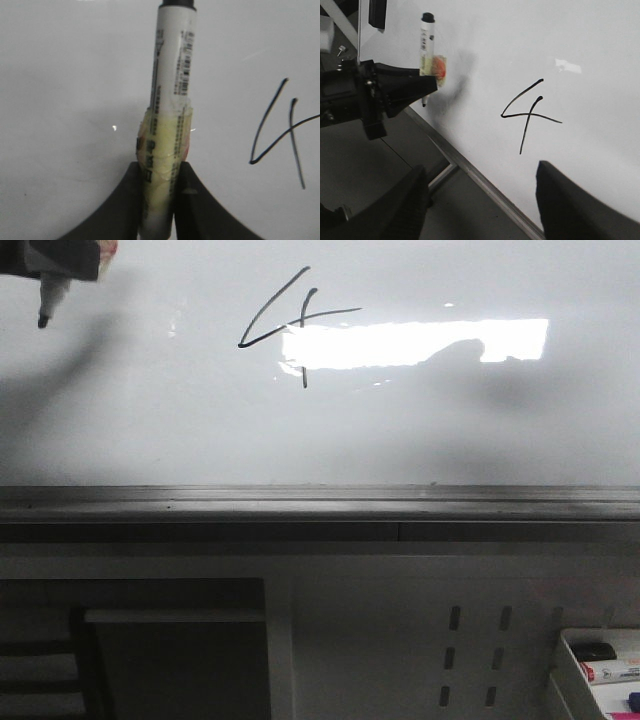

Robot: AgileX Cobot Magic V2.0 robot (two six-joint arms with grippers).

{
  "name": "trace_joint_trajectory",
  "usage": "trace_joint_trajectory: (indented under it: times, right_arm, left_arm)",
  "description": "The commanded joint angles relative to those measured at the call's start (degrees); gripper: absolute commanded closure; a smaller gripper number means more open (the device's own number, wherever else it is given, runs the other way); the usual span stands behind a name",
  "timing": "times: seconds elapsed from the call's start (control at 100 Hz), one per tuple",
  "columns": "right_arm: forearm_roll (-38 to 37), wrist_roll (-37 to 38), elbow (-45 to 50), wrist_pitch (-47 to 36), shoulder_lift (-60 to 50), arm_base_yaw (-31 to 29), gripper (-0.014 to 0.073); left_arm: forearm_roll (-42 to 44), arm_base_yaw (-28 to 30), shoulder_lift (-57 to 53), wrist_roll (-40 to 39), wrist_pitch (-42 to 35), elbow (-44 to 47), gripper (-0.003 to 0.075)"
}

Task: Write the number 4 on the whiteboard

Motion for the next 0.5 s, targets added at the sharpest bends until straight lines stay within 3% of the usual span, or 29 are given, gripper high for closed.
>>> trace_joint_trajectory:
  times: [0.0, 0.49]
  right_arm:
    - [3.7, -0.3, -1.4, -0.4, -0.9, -0.3, 0.0177]
    - [3.2, -0.3, -1.0, 0.3, -0.9, -0.3, 0.0177]
  left_arm:
    - [0.9, 0.0, 2.2, -2.1, -3.6, -3.3, 0.0741]
    - [1.6, 0.0, 8.3, -2.1, -7.8, -7.7, 0.074]
